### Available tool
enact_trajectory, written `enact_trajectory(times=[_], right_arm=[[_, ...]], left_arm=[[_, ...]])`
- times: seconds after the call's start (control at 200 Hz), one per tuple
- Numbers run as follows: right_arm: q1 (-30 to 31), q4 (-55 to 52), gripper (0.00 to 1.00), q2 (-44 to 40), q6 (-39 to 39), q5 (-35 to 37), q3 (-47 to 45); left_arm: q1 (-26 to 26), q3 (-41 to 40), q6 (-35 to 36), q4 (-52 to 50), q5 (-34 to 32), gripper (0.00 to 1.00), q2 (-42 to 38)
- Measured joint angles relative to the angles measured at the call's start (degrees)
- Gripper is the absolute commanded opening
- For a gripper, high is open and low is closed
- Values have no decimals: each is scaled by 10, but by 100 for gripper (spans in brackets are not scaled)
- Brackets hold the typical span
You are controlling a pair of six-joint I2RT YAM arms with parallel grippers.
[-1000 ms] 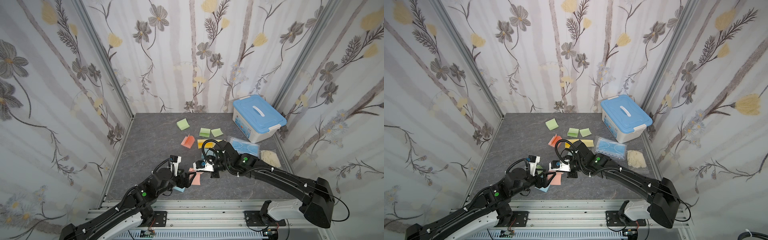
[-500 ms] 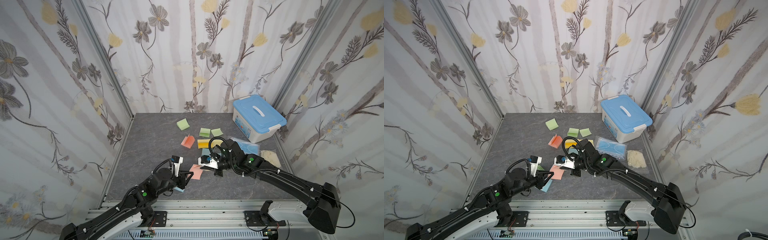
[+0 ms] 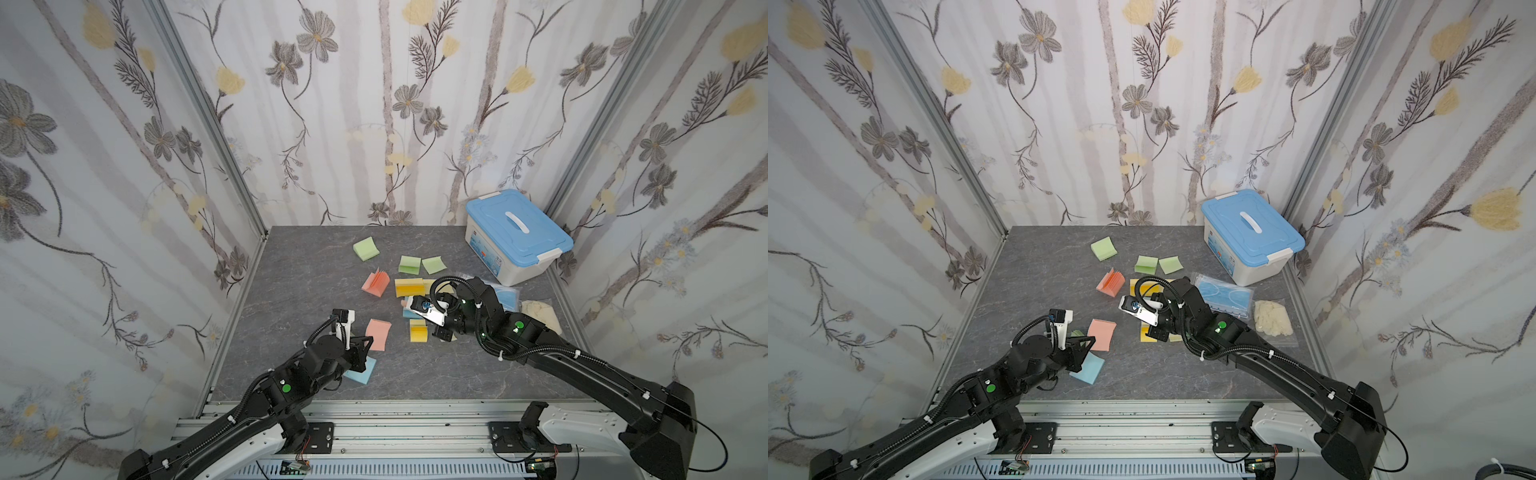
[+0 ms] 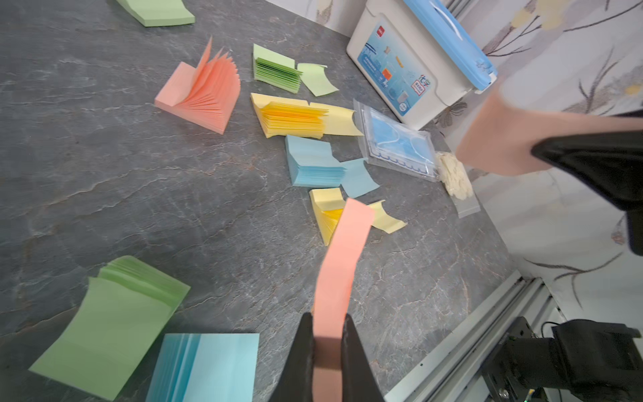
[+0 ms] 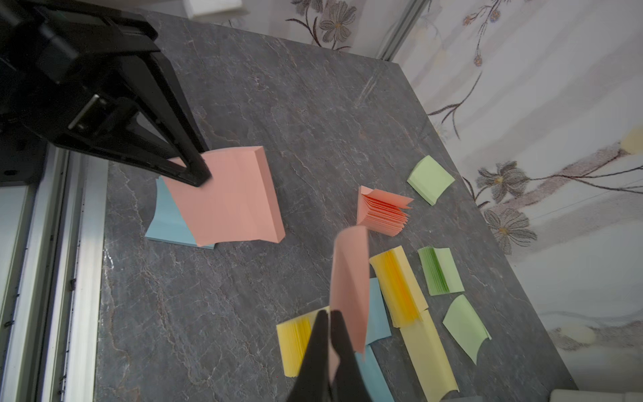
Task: Tear off pages from different memo pads
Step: Tear off the paper from the memo pad, then place the paper at the center of the board.
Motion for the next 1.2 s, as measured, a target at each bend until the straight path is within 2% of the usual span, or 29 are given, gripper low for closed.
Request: enact_trajectory(times=[0.255, 0.385, 0.609, 0.819, 1.104, 1.154, 1.199], right_arm=[[56, -116, 0, 56, -24, 198, 16], [113, -159, 0, 71, -42, 245, -34], [132, -202, 0, 106, -53, 275, -94], [116, -198, 0, 193, -56, 296, -80], [87, -174, 0, 211, -68, 303, -86], [81, -171, 7, 221, -68, 304, -86], [78, -170, 17, 229, -68, 304, -86]], left_arm=[[0, 2, -1, -42, -51, 0, -50], [0, 2, 0, -58, -59, 0, -78], [1, 2, 3, -77, -65, 0, -120], [1, -9, 7, -78, -61, 0, -139], [1, -12, 5, -85, -56, 0, -157], [1, -13, 3, -85, -56, 0, -159], [1, -13, 1, -85, -55, 0, -161]])
